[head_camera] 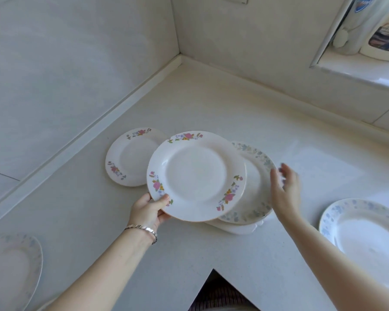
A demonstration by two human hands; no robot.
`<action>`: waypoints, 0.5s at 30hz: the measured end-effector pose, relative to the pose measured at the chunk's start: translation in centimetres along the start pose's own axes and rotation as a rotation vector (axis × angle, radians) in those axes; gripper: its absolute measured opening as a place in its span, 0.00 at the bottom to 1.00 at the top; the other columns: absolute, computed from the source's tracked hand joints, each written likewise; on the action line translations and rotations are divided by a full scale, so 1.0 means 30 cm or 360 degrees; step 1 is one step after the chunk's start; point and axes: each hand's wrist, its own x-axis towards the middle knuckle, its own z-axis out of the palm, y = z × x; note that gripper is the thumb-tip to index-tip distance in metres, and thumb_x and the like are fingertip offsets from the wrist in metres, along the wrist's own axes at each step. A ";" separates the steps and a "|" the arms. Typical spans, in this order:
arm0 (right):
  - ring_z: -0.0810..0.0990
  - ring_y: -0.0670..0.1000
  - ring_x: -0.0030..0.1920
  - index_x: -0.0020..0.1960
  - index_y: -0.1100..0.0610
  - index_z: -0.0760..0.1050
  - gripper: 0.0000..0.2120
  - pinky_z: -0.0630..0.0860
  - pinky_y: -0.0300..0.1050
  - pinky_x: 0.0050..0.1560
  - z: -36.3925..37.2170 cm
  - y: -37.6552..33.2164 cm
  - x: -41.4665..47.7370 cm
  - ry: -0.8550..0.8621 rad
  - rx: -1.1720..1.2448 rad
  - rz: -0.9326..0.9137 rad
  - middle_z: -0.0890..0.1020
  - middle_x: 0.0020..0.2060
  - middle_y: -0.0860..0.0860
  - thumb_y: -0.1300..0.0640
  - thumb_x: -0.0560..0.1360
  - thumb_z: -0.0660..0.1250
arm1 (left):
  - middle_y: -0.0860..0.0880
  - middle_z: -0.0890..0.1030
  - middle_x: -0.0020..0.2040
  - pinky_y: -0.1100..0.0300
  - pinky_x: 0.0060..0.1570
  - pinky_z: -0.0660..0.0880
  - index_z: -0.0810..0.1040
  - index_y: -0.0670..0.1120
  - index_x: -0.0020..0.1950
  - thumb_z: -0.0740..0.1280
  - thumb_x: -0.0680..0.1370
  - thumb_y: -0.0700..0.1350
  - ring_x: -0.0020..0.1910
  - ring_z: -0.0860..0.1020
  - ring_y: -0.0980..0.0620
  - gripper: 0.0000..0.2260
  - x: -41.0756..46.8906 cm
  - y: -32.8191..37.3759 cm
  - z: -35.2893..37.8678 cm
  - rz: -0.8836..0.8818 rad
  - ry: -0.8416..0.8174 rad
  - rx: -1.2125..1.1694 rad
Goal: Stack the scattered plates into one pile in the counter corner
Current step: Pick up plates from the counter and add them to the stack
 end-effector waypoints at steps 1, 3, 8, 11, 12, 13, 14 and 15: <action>0.73 0.57 0.61 0.71 0.61 0.64 0.22 0.69 0.55 0.66 -0.009 -0.034 -0.001 -0.0136 0.0154 0.0007 0.75 0.61 0.59 0.52 0.80 0.56 | 0.44 0.81 0.37 0.63 0.27 0.80 0.76 0.41 0.41 0.63 0.75 0.29 0.37 0.78 0.48 0.09 0.000 -0.005 0.034 -0.0025 -0.0058 0.0024; 0.78 0.57 0.51 0.69 0.60 0.66 0.21 0.75 0.56 0.58 -0.025 -0.074 0.023 -0.0348 0.0269 0.0081 0.78 0.53 0.57 0.52 0.78 0.59 | 0.43 0.79 0.39 0.62 0.27 0.80 0.76 0.41 0.41 0.63 0.75 0.29 0.37 0.78 0.47 0.08 0.008 -0.020 0.100 -0.0075 -0.0163 0.0102; 0.78 0.57 0.45 0.59 0.63 0.75 0.15 0.75 0.51 0.47 -0.086 -0.035 0.095 -0.0290 -0.0067 0.0121 0.80 0.45 0.56 0.58 0.74 0.66 | 0.43 0.81 0.39 0.56 0.33 0.82 0.77 0.43 0.39 0.70 0.73 0.37 0.36 0.81 0.46 0.04 0.080 -0.049 0.217 -0.0040 -0.0336 0.0615; 0.75 0.55 0.42 0.56 0.62 0.74 0.13 0.70 0.43 0.35 -0.106 0.010 0.098 -0.0274 -0.0264 0.0101 0.78 0.42 0.55 0.56 0.75 0.65 | 0.45 0.80 0.34 0.64 0.23 0.77 0.74 0.43 0.37 0.70 0.73 0.44 0.21 0.78 0.54 0.08 0.110 -0.042 0.252 -0.0019 -0.0406 0.1128; 0.75 0.55 0.42 0.56 0.62 0.74 0.13 0.68 0.42 0.34 -0.105 0.022 0.098 -0.0259 -0.0333 0.0080 0.78 0.41 0.54 0.55 0.75 0.64 | 0.46 0.79 0.33 0.66 0.19 0.73 0.72 0.43 0.37 0.69 0.74 0.45 0.17 0.75 0.57 0.10 0.116 -0.040 0.258 -0.0057 -0.0418 0.1262; 0.76 0.56 0.43 0.56 0.62 0.74 0.14 0.68 0.43 0.34 -0.104 0.032 0.096 -0.0248 -0.0399 0.0057 0.78 0.41 0.54 0.54 0.75 0.64 | 0.45 0.78 0.31 0.67 0.18 0.71 0.72 0.43 0.36 0.69 0.74 0.46 0.15 0.73 0.58 0.11 0.121 -0.037 0.263 -0.0089 -0.0422 0.1389; 0.77 0.57 0.44 0.56 0.62 0.74 0.14 0.68 0.44 0.36 -0.101 0.039 0.092 -0.0248 -0.0453 0.0040 0.79 0.41 0.54 0.54 0.75 0.64 | 0.45 0.77 0.29 0.68 0.18 0.70 0.72 0.44 0.35 0.69 0.74 0.47 0.15 0.72 0.58 0.12 0.124 -0.037 0.266 -0.0121 -0.0419 0.1496; 0.77 0.57 0.45 0.57 0.61 0.74 0.14 0.68 0.44 0.39 -0.096 0.044 0.090 -0.0259 -0.0489 0.0018 0.79 0.41 0.54 0.53 0.75 0.65 | 0.45 0.76 0.28 0.67 0.19 0.69 0.71 0.44 0.34 0.69 0.74 0.48 0.16 0.71 0.57 0.13 0.134 -0.040 0.263 -0.0134 -0.0406 0.1585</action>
